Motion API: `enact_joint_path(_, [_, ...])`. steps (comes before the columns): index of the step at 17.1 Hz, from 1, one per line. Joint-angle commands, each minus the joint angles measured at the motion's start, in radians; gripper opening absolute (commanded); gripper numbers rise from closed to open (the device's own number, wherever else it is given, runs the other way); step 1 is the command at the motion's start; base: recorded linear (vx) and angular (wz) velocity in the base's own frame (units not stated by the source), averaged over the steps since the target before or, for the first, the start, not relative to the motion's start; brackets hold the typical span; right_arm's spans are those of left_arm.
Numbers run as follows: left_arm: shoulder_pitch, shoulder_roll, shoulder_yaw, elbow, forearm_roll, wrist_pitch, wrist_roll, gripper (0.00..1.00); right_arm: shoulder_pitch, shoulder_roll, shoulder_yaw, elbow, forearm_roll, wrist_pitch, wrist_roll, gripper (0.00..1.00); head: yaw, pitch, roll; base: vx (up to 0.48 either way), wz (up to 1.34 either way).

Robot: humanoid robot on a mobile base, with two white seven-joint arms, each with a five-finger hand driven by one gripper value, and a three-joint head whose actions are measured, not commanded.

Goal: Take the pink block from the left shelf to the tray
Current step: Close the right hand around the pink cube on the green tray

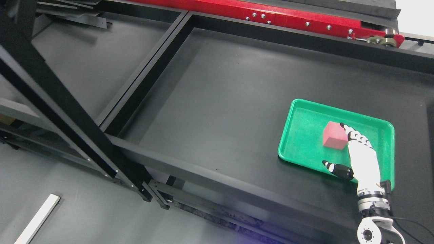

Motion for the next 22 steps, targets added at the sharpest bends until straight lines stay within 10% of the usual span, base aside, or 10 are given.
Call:
enact_joint_path(1, [-0.023, 0.017, 0.000, -0.017, -0.002, 0.000, 0.000, 1.00, -0.002, -0.017, 0.003, 0.025, 0.007, 0.009, 0.022, 0.99, 0.0000, 0.000, 0.000, 0.225, -0.01])
enact_joint_path(13, [-0.023, 0.017, 0.000, -0.017, -0.002, 0.000, 0.000, 1.00, -0.002, -0.017, 0.024, 0.106, 0.046, 0.030, 0.059, 0.91, 0.0000, 0.000, 0.000, 0.120, -0.02])
enact_joint_path(22, [-0.023, 0.017, 0.000, -0.017, -0.002, 0.000, 0.000, 1.00, -0.011, -0.017, 0.023, 0.114, 0.036, 0.044, 0.051, 0.01, 0.0000, 0.000, 0.000, 0.002, -0.01])
